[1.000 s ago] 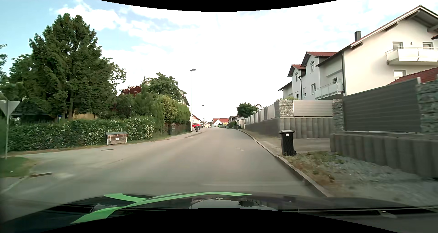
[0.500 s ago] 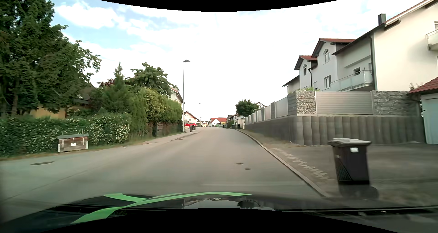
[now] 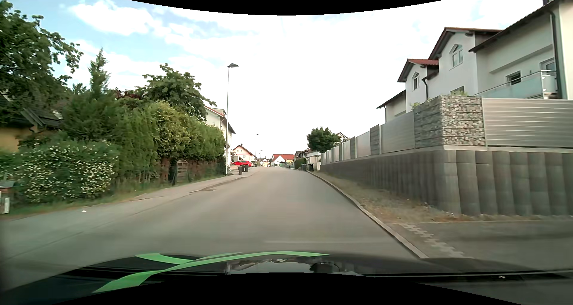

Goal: Follow the waypoints while adhering to traffic rules and regulations

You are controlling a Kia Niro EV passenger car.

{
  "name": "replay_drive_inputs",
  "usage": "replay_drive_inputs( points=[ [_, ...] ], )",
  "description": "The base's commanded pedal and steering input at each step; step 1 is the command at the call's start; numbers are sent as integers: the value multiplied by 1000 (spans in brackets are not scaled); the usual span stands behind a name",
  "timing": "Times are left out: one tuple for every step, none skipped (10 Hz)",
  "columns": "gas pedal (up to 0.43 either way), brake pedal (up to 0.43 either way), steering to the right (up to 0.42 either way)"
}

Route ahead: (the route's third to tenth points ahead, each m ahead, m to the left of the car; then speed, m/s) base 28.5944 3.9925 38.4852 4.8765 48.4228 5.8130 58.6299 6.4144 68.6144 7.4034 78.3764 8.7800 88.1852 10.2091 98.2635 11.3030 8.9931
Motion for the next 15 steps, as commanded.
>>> replay_drive_inputs(
  points=[
    [189,0,3],
    [169,0,-2],
    [157,0,-4],
    [98,0,-6],
    [59,0,-8],
    [59,0,-9],
    [79,0,-11],
    [118,0,-12],
    [118,0,-12],
    [110,0,-12],
    [47,0,-12],
    [0,0,-13],
    [0,0,-15],
    [0,0,-16],
    [0,0,-20]
  ],
)
